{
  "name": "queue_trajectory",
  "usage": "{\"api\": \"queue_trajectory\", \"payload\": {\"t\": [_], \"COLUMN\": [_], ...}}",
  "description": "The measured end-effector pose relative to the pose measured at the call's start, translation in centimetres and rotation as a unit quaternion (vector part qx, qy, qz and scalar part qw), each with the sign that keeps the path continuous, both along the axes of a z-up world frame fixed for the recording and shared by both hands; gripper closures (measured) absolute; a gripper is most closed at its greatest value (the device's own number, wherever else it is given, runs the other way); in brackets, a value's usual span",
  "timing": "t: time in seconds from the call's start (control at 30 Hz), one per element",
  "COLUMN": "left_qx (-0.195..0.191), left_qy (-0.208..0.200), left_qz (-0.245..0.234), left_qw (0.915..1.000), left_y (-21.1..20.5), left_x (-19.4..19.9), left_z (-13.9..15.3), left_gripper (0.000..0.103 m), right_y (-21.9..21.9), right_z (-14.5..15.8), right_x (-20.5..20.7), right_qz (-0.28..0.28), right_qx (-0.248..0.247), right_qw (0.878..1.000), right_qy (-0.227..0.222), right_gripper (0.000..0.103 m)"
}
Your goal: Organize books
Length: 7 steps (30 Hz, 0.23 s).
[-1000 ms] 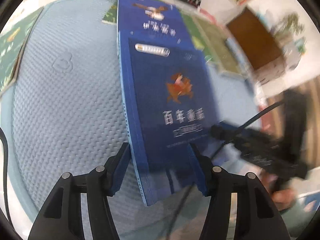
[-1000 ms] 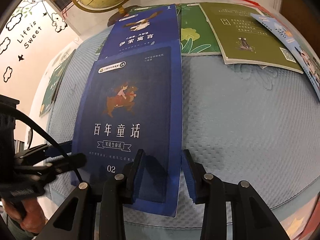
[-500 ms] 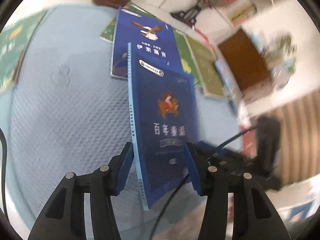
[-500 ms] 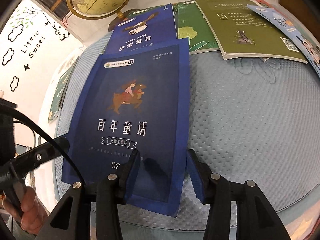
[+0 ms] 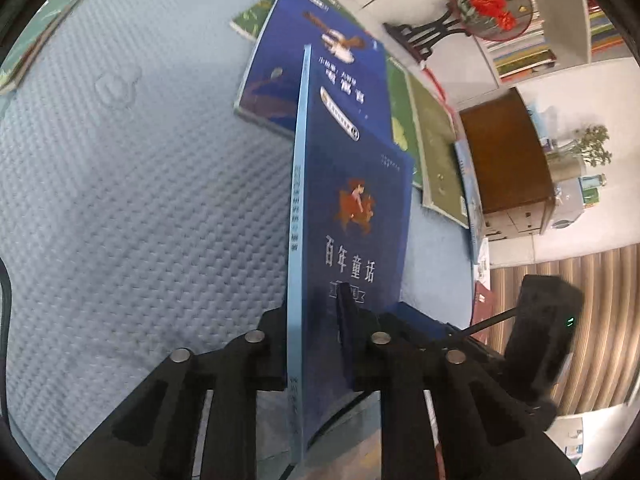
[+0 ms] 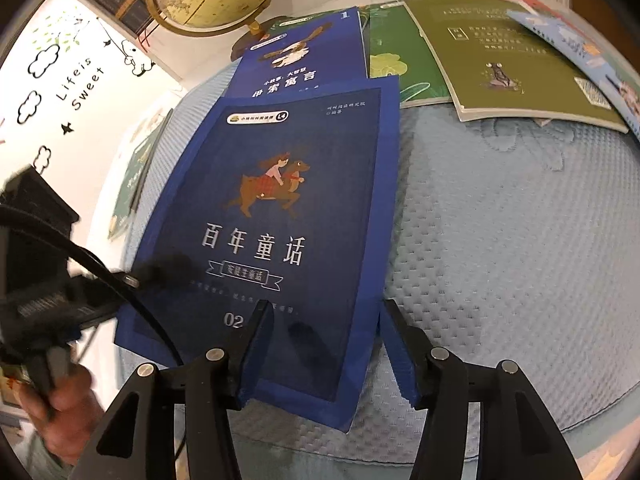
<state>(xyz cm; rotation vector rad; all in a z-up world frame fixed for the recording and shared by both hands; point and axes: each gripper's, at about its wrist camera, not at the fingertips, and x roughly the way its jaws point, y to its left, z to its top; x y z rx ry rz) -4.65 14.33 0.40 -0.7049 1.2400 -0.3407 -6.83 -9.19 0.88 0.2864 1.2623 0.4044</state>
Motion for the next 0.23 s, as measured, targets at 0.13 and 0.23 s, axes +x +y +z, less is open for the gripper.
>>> {"api": "queue_trajectory", "payload": {"t": [0.13,0.23], "left_qx": [-0.045,-0.098], "left_qy": [0.023,0.034], "left_qz": [0.007,0.018], "left_qw": [0.9987,0.9944], "left_y": [-1.2,-2.1], "left_x": [0.6,1.3], "left_z": [-0.3,-0.4], "left_gripper": [0.09,0.09], "right_y": [-1.6,-2.7], "right_z": [1.3,3.1], "right_x": [0.9,1.5], "right_qz": [-0.008,-0.007], "right_qx": [0.053,0.063], "right_qw": [0.998,0.998], "right_qy": [0.023,0.013], "right_gripper": [0.049,0.048]}}
